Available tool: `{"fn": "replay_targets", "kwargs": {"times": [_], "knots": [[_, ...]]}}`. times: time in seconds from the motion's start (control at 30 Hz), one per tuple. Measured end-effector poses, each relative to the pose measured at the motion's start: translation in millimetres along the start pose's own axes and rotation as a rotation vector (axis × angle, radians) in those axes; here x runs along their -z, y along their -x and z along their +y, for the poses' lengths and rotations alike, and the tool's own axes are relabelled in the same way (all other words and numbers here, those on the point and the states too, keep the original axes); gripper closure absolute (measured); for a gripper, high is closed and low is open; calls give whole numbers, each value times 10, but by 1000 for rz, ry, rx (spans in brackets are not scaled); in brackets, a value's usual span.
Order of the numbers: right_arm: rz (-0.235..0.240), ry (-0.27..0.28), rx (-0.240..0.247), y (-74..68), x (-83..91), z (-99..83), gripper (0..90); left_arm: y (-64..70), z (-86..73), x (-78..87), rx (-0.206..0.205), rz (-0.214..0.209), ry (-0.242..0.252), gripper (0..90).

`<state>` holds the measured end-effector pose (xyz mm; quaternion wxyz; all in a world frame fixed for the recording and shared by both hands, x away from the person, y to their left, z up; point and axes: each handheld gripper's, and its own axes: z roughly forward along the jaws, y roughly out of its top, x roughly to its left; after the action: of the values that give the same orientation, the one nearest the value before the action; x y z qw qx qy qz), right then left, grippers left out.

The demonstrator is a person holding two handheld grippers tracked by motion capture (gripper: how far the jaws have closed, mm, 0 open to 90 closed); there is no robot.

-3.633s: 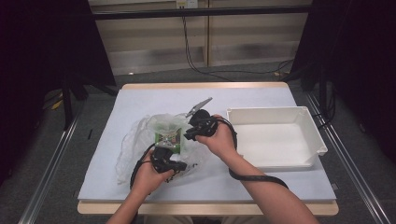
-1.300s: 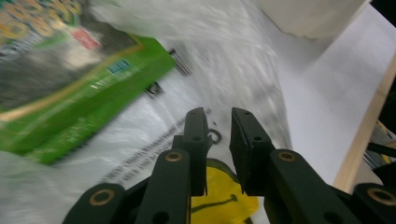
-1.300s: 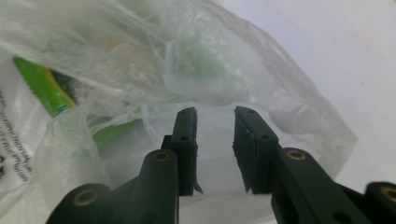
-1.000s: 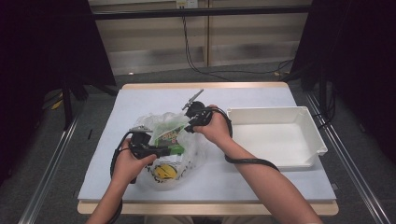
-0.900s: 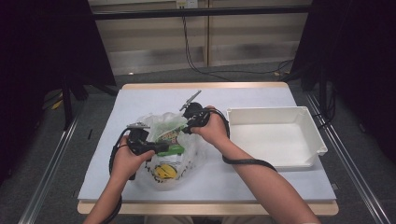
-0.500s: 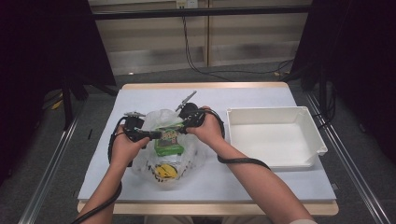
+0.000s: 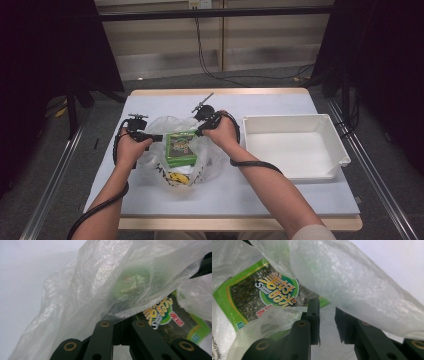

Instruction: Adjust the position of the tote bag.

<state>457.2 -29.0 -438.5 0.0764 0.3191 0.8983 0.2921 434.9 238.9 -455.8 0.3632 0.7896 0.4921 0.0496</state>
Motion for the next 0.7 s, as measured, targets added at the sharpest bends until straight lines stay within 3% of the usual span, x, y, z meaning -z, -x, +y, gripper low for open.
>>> {"fn": "replay_targets", "kwargs": {"times": [0.2,0.3,0.33,0.43,0.47,0.6,0.7], "knots": [[-4,-7,-7,43,-53,14,736,-62,22,-57,22,-3,5,900],[-18,-28,11,45,-87,18,736,-57,17,-138,61,-5,26,900],[-19,-25,3,50,-105,17,736,-81,26,-148,43,-2,-1,900],[-30,-39,-17,62,-137,11,738,-110,48,-198,83,-11,14,900],[-30,-41,1,77,-152,10,741,-113,54,-210,95,-4,29,900],[-44,-70,-13,114,-198,-12,756,-150,63,-224,81,21,-5,900],[-49,-83,-32,142,-229,-33,756,-188,35,-261,98,33,-20,900]]}}
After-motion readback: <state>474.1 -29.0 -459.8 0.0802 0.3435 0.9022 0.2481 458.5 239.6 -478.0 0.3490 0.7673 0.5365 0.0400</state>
